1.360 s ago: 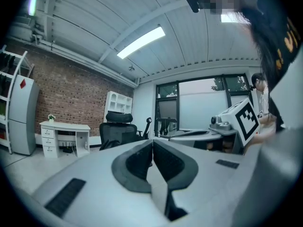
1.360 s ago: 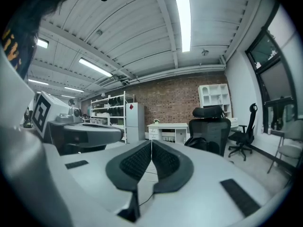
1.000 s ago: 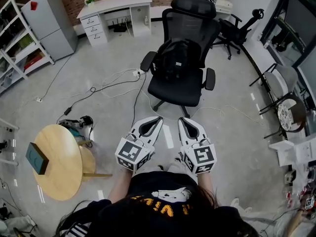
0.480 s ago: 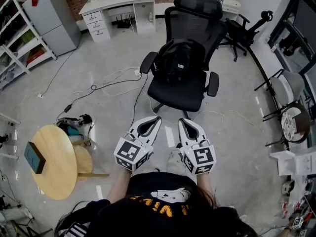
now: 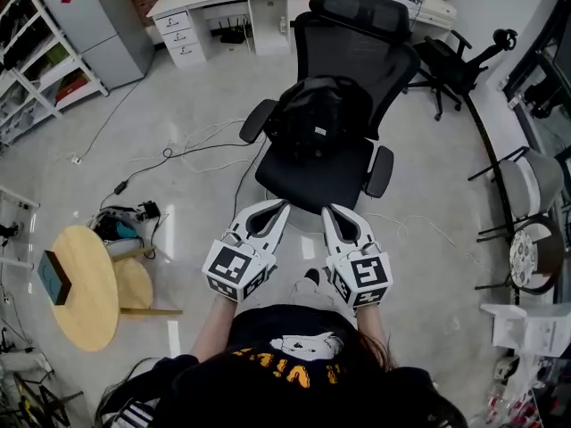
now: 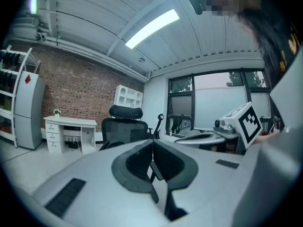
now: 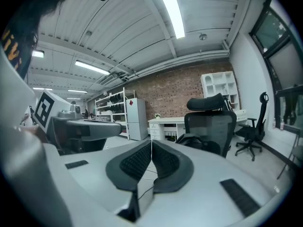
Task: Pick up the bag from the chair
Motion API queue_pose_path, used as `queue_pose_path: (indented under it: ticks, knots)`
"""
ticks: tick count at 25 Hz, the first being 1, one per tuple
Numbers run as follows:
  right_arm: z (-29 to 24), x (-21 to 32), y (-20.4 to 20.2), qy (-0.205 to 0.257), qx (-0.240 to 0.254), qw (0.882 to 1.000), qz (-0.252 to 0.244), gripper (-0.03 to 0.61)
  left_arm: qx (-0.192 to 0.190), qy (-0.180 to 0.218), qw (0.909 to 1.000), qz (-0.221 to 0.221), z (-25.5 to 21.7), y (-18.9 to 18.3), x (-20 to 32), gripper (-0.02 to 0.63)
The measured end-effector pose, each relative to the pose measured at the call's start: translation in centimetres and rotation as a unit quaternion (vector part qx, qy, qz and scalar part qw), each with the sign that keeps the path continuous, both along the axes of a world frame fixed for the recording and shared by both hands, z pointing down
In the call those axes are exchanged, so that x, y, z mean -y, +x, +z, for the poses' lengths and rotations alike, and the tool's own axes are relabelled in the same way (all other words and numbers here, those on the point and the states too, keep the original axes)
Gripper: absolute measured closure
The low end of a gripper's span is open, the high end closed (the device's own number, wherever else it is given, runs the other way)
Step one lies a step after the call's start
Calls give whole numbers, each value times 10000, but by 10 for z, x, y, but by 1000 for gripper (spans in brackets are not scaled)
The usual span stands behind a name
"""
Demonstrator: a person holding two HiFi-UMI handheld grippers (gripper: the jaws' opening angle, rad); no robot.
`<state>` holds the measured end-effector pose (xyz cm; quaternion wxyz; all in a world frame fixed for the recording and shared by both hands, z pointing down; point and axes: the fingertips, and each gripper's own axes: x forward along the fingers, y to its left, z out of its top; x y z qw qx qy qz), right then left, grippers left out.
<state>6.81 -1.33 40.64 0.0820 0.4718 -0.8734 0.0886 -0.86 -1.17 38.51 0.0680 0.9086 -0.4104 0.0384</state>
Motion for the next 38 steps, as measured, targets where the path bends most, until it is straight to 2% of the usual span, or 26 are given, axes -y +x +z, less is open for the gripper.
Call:
queue_pose_path:
  ticks: [7, 17, 25, 30, 38]
  knots:
    - [0, 49, 32, -31, 158, 9995, -280, 574, 147, -16, 9996, -234, -3, 36, 42, 605]
    - [9, 74, 51, -113, 336, 9976, -592, 574, 318, -133, 9974, -630, 4, 49, 64, 605]
    - [20, 83, 62, -251, 435, 9970, -596, 574, 447, -269, 9950, -851, 12, 46, 66, 604]
    - [29, 86, 52, -337, 426, 9965, -641, 574, 479, -387, 9936, -952, 22, 29, 66, 604]
    - [35, 119, 41, -358, 260, 9974, -568, 574, 406, -343, 9958, -749, 27, 22, 106, 604]
